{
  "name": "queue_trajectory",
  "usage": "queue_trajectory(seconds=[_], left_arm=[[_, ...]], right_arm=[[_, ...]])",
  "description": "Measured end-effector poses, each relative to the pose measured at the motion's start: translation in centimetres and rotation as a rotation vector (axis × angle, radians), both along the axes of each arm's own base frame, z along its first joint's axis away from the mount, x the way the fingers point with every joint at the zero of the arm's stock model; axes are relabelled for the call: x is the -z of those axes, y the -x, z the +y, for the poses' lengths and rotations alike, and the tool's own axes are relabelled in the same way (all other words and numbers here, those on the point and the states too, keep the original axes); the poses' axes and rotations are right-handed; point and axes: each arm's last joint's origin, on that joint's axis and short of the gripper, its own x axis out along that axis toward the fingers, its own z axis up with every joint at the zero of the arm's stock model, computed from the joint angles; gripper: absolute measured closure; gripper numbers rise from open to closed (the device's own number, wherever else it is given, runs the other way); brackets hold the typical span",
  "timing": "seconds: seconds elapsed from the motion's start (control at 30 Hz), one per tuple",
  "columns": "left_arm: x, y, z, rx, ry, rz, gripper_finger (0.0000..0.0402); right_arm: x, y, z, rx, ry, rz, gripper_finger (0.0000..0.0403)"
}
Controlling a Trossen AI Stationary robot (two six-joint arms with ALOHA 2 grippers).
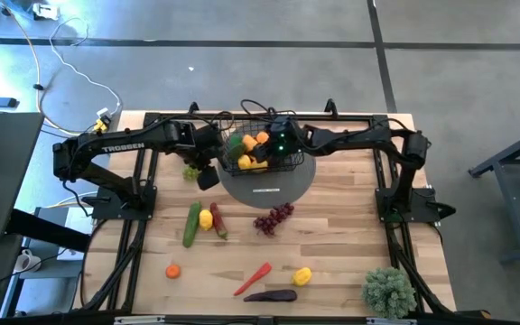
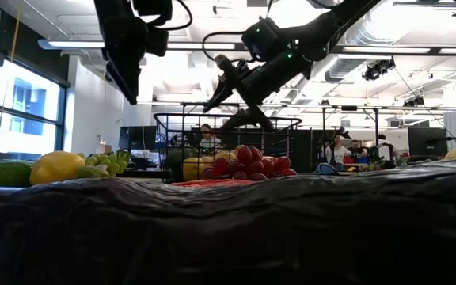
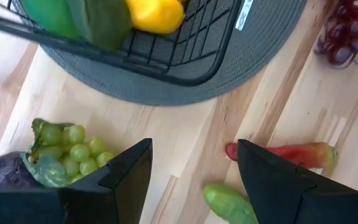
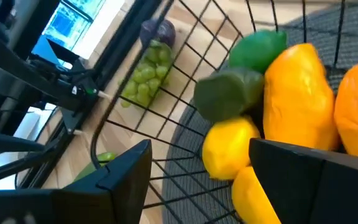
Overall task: Build produce basket
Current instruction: Put the plum into the wire basket
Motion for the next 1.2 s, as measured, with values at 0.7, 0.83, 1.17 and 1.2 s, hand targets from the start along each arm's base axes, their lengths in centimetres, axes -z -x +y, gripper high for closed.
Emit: queue_trajectory(seconds=[0.7, 0.83, 1.17, 1.2], left_arm=[[1.5, 3.4, -0.9, -0.221, -0.001, 0.288, 0.0152], [3.1, 4.5, -0.8, -0.300, 0.005, 0.260, 0.0152], [4.2, 6.0, 2.8, -0.539, -0.063, 0.159, 0.0151], [4.2, 6.3, 3.2, -0.563, -0.072, 0.163, 0.0151]], right_arm=[[-4.6, 2.0, 1.6, 0.001, 0.125, -0.012, 0.0153], [-4.7, 2.1, 2.3, -0.018, 0.124, 0.002, 0.0153], [-4.6, 2.2, 2.9, -0.023, 0.124, 0.034, 0.0153], [-4.5, 2.2, 2.9, -0.023, 0.123, 0.037, 0.0153]])
